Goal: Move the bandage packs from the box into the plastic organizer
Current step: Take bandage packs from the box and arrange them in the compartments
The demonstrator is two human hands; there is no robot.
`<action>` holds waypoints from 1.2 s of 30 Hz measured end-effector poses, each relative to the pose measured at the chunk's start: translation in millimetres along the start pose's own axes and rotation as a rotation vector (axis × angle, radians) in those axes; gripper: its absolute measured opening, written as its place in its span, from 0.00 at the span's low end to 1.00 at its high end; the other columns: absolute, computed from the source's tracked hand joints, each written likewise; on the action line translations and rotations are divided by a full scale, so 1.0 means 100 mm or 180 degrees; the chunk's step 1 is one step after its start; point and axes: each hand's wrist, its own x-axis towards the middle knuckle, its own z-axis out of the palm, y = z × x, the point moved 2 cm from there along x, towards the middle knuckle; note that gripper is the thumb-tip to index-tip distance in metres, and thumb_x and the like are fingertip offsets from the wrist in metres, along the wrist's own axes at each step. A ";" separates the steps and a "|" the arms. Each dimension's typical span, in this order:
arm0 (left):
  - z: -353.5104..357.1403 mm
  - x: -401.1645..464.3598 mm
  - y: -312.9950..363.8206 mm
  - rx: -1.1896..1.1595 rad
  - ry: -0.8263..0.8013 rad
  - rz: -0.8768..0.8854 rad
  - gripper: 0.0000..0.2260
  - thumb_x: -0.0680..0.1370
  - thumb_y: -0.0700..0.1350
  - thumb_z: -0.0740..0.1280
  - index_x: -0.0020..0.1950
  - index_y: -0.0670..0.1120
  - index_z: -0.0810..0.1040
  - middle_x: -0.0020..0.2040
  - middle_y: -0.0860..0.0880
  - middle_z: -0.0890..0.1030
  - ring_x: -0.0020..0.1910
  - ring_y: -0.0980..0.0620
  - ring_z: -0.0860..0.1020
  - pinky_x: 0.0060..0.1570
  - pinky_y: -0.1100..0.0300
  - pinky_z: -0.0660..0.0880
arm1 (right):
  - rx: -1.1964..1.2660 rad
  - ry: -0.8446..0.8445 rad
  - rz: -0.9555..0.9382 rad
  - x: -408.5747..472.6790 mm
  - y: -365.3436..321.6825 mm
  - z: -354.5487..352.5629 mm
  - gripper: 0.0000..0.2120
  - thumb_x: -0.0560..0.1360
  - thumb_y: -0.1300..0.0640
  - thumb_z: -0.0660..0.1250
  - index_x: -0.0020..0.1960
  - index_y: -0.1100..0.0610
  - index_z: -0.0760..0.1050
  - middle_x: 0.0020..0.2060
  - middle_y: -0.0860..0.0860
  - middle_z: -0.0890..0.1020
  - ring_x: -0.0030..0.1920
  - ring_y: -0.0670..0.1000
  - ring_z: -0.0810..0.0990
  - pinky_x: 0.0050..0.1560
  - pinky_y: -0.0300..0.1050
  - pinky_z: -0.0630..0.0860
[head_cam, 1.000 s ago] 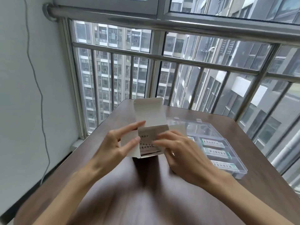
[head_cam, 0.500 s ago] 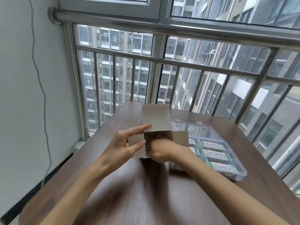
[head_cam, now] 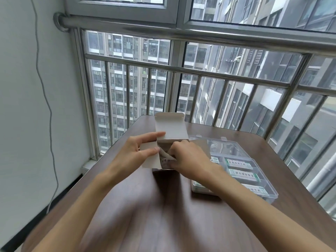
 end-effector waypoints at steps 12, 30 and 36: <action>-0.09 0.38 0.04 0.0391 -0.0248 -0.0560 0.16 0.78 0.39 0.63 0.63 0.53 0.76 0.53 0.53 0.78 0.54 0.58 0.73 0.46 0.69 0.64 | 0.0964 0.0486 0.0110 0.13 0.20 -0.09 0.11 0.78 0.57 0.63 0.43 0.57 0.83 0.37 0.55 0.82 0.44 0.54 0.73 0.42 0.51 0.74; -0.14 0.41 -0.06 0.1248 0.0522 -0.0363 0.23 0.75 0.49 0.70 0.69 0.53 0.71 0.71 0.49 0.69 0.70 0.51 0.65 0.62 0.54 0.64 | 0.2489 -0.0241 0.0943 0.26 0.26 -0.29 0.12 0.81 0.57 0.56 0.51 0.59 0.78 0.47 0.52 0.80 0.43 0.47 0.76 0.30 0.35 0.73; -0.04 0.50 0.07 0.1718 0.0314 -0.0386 0.17 0.75 0.56 0.69 0.60 0.49 0.80 0.71 0.50 0.70 0.71 0.50 0.65 0.65 0.51 0.63 | 0.2485 -0.0646 0.0754 0.26 0.25 -0.34 0.12 0.82 0.57 0.53 0.51 0.57 0.76 0.51 0.54 0.80 0.49 0.50 0.76 0.33 0.35 0.71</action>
